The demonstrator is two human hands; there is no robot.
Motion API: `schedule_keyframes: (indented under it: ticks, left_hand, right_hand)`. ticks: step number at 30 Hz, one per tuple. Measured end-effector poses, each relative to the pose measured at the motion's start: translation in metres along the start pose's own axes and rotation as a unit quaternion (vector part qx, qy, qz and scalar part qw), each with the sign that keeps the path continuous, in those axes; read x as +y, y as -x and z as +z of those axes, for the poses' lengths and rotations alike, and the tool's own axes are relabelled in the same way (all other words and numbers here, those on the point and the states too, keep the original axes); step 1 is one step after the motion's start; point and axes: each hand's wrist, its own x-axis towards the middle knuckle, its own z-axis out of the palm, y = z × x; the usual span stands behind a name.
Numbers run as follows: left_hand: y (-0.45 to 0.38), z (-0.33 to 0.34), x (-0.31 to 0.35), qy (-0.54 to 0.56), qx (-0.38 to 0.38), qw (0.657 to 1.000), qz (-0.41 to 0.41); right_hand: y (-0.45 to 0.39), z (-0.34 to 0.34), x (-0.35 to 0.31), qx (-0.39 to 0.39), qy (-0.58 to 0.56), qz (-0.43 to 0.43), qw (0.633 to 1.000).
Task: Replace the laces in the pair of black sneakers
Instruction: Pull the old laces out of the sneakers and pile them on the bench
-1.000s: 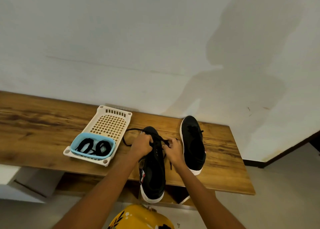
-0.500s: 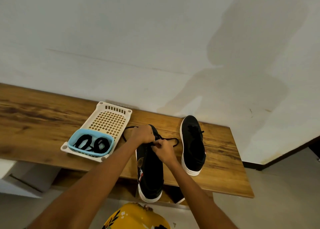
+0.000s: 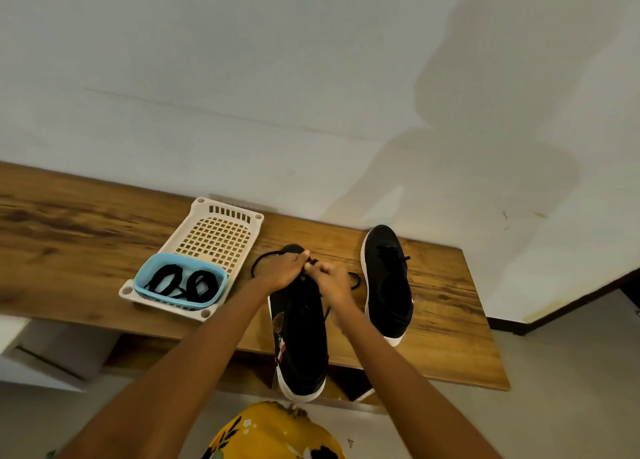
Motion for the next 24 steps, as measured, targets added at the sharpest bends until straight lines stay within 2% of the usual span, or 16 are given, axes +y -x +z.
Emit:
schedule_keyframes:
  ticks: [4, 7, 9, 11, 15, 18, 20, 22, 24]
  left_hand:
    - [0.002, -0.006, -0.023, 0.128, -0.037, 0.991, 0.025]
    - [0.001, -0.005, -0.030, 0.054, -0.064, 0.993, 0.086]
    - [-0.002, -0.003, -0.032, 0.005, -0.021, 0.993, 0.115]
    - [-0.001, -0.006, -0.029, -0.003, 0.027, 0.992, 0.121]
    - [0.003, -0.017, -0.011, 0.096, 0.007, 0.992, 0.082]
    - [0.006, -0.028, 0.026, 0.249, 0.019, 0.963, 0.098]
    - [0.009, -0.033, 0.056, 0.302, 0.053, 0.944, 0.118]
    - [0.007, -0.034, 0.070, 0.274, 0.074, 0.951, 0.126]
    - [0.001, -0.030, 0.062, 0.206, 0.054, 0.971, 0.109]
  right_hand:
    - [-0.016, -0.033, -0.022, 0.043, -0.210, 0.067, 0.974]
    - [-0.012, -0.033, -0.017, 0.042, -0.318, 0.096, 0.942]
    - [-0.007, -0.023, -0.007, 0.016, -0.282, 0.083, 0.956]
    - [-0.001, -0.014, 0.004, -0.018, -0.190, 0.055, 0.980]
    - [0.008, -0.004, 0.025, -0.088, -0.027, -0.035, 0.995]
    - [0.010, 0.005, 0.031, -0.081, -0.013, -0.062, 0.995]
    - [0.010, 0.009, 0.031, -0.060, -0.023, -0.052, 0.997]
    - [0.009, 0.010, 0.031, -0.044, -0.029, -0.034, 0.998]
    - [0.010, 0.009, 0.027, -0.027, -0.047, -0.026, 0.998]
